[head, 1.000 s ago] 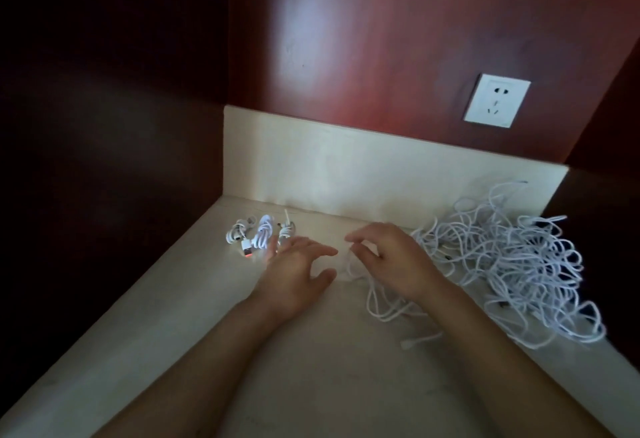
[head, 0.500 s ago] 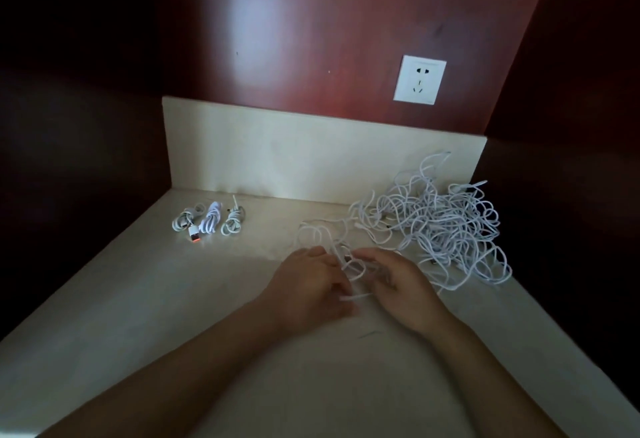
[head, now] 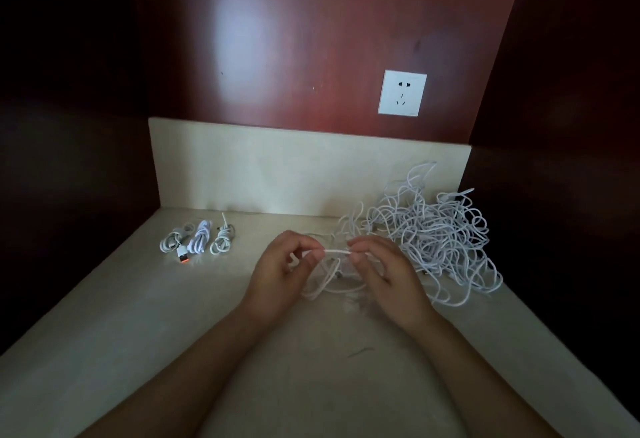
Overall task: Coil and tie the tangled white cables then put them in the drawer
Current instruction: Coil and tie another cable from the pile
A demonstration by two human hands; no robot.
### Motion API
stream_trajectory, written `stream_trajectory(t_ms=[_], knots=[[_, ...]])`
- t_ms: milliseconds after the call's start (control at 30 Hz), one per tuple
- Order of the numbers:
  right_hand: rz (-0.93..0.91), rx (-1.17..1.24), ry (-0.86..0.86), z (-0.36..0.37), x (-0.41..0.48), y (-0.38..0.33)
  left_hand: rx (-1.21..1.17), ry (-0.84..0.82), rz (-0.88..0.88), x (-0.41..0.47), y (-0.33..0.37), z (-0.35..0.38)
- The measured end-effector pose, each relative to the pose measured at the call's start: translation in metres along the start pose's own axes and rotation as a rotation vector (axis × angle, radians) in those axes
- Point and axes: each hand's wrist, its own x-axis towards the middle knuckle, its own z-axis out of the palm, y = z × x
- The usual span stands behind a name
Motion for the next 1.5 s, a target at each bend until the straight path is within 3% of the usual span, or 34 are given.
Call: stream_trajectory(t_ms=[133, 233, 300, 433, 633, 733, 900, 1033, 1200, 1367, 1500], knots=[[-0.127, -0.207, 0.062, 0.016, 0.037, -0.023, -0.068, 0.146, -0.149, 0.011, -0.007, -0.013], [-0.142, -0.433, 0.251, 0.036, 0.055, -0.039, -0.068, 0.162, -0.173, 0.018, -0.008, -0.022], [-0.101, -0.395, 0.338, 0.052, 0.057, -0.042, -0.076, 0.143, -0.184, 0.018, -0.009, -0.026], [-0.002, -0.030, 0.214, 0.078, 0.052, -0.029, -0.078, 0.060, -0.279, 0.017, -0.018, -0.031], [0.032, 0.038, 0.042, 0.080, 0.046, -0.020, -0.180, -0.047, -0.331, 0.020, -0.015, -0.034], [0.070, 0.081, 0.028, 0.082, 0.046, -0.022, -0.332, 0.023, -0.308, 0.022, -0.014, -0.035], [-0.002, -0.164, 0.027, 0.080, 0.042, -0.023, -0.728, 0.267, -0.486, 0.033, -0.009, -0.049], [-0.002, -0.078, 0.094, 0.077, 0.040, -0.018, -0.655, 0.338, -0.635, 0.035, -0.015, -0.058], [0.217, 0.500, 0.061, 0.079, 0.040, -0.038, -0.498, 0.164, -0.773, 0.028, -0.019, -0.048], [0.305, 0.494, 0.133, 0.074, 0.040, -0.030, -0.645, -0.060, -0.865, 0.029, -0.002, -0.054], [0.334, 0.359, 0.123, 0.077, 0.040, -0.026, -0.713, -0.168, -0.776, 0.024, 0.002, -0.055]])
